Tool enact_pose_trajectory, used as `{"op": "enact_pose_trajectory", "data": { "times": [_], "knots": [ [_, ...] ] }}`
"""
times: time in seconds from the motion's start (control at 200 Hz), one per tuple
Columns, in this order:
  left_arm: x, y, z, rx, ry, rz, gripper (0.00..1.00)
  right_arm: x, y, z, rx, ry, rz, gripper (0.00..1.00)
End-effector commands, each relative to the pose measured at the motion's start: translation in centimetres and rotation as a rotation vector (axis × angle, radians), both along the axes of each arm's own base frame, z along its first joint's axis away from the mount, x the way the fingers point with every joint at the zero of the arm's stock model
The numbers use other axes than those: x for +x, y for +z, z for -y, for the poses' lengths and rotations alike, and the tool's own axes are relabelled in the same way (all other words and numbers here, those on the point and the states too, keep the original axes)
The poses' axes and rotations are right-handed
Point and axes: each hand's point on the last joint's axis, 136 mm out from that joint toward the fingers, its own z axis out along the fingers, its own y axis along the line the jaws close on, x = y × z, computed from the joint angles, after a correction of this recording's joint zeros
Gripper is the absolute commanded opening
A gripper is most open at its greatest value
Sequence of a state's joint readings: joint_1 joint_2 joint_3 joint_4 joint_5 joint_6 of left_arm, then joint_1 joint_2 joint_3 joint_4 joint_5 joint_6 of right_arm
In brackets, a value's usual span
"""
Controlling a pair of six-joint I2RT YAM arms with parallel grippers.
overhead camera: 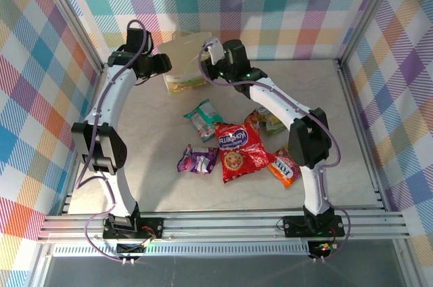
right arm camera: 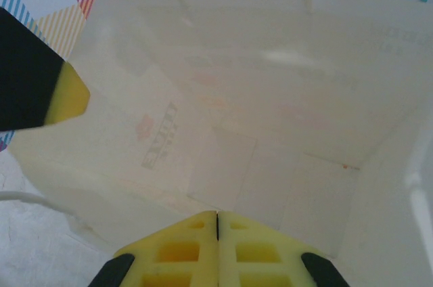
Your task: Place the snacks into the paper bag
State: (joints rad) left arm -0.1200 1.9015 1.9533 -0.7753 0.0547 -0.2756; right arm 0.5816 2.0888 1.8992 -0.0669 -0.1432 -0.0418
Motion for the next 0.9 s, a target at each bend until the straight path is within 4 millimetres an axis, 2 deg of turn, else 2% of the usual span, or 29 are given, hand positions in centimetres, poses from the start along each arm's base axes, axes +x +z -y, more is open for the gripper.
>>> {"op": "enact_pose_trajectory", "data": {
  "times": [0.0,0.12,0.16,0.25,0.37,0.42,0.44,0.52,0.62,0.75,0.895],
  "knots": [
    [0.5,1.8,-0.3,0.004,0.022,0.049,0.54,-0.5,2.3,0.5,0.03,0.009,0.045,0.0],
    [0.8,1.9,-0.3,0.0,0.027,0.049,0.42,-0.6,2.1,0.6,0.032,0.007,0.044,0.0],
    [0.8,1.8,-0.2,-0.003,0.023,0.041,0.32,-0.6,2.2,0.6,0.031,0.005,0.044,0.0],
    [0.8,1.3,-0.2,0.0,0.029,0.004,0.18,-0.7,2.4,0.8,0.033,0.0,0.049,0.0],
    [0.8,0.5,-0.2,-0.003,0.029,-0.04,0.05,-0.7,2.8,1.0,0.036,-0.011,0.059,0.12],
    [0.7,0.4,-0.2,-0.005,0.031,-0.047,0.0,-0.8,3.1,1.2,0.039,-0.015,0.063,0.21],
    [0.7,0.3,-0.2,-0.005,0.034,-0.047,0.0,-0.8,3.2,1.2,0.041,-0.016,0.065,0.25],
    [0.6,0.4,-0.3,-0.003,0.041,-0.048,0.0,-1.0,3.9,1.4,0.052,-0.021,0.073,0.53],
    [0.5,0.6,-0.7,-0.001,0.052,-0.052,0.0,-1.4,4.9,1.7,0.061,-0.021,0.081,0.68],
    [0.4,1.1,-1.1,-0.001,0.065,-0.058,0.0,-2.7,6.4,2.2,0.063,-0.005,0.102,0.72],
    [0.1,1.8,-1.2,0.004,0.066,-0.073,0.0,-5.8,7.6,3.1,0.019,0.065,0.107,0.75]
  ]
}}
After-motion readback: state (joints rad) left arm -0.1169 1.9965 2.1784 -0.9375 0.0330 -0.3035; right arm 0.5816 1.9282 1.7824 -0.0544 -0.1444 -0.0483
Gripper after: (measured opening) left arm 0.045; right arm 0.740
